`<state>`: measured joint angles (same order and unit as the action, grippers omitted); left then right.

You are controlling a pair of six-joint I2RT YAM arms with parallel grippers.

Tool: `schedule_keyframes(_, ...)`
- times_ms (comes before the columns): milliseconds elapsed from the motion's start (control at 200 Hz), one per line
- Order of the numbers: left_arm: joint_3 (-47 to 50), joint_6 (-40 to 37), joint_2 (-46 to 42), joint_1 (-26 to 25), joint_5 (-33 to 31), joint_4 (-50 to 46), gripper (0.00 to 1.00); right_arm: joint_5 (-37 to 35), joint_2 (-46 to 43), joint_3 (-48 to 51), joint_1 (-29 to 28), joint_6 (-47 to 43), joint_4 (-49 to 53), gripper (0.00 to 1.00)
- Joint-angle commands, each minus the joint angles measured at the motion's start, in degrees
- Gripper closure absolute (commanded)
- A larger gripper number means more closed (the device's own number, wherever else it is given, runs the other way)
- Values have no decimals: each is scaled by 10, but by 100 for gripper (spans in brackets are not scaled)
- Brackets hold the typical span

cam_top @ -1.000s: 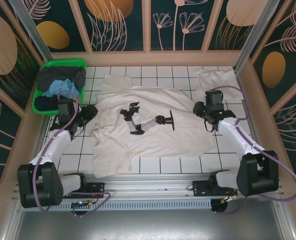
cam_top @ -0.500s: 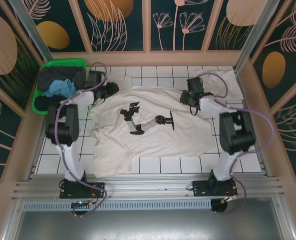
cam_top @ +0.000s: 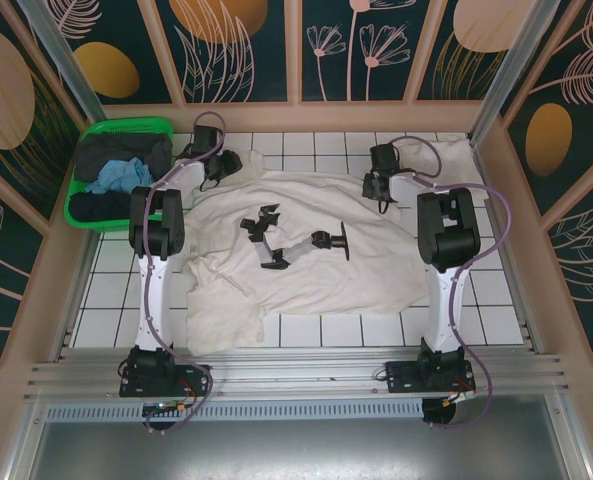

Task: Fold and stack the t-shirts

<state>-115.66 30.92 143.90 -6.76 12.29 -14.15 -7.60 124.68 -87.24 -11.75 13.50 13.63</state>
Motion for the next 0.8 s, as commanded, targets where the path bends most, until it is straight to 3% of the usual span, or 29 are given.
schedule_keyframes(0, -26, -7, 24, 16, 14, -18, 66, 55, 5, -23, 6, -6, 16, 79)
schedule_keyframes(105, -52, -14, 36, 21, 26, -17, 67, 48, -25, -46, -3, -15, 13, 100)
schedule_keyframes(180, -65, -19, 43, 24, 37, -11, 67, 18, -55, -53, -21, -46, 3, 100)
schedule_keyframes(320, -68, -15, 56, 36, 60, 7, 66, -120, -112, 0, -76, -142, -70, 100)
schedule_keyframes(475, -124, -10, 88, 41, 76, 17, 69, -161, -112, 51, -79, -200, -139, 100)
schedule_keyframes(540, -148, -13, 102, 41, 89, 28, 76, -198, -81, 38, -64, -208, -148, 100)
schedule_keyframes(611, -149, -6, 113, 41, 104, 53, 76, -172, -23, -43, -31, -172, -64, 86)
schedule_keyframes(676, -157, 0, 125, 41, 119, 71, 75, -164, 9, -102, -18, -140, 17, 65)
schedule_keyframes(796, -195, -3, 146, 42, 127, 84, 75, -141, -35, -67, -22, -106, 32, 50)
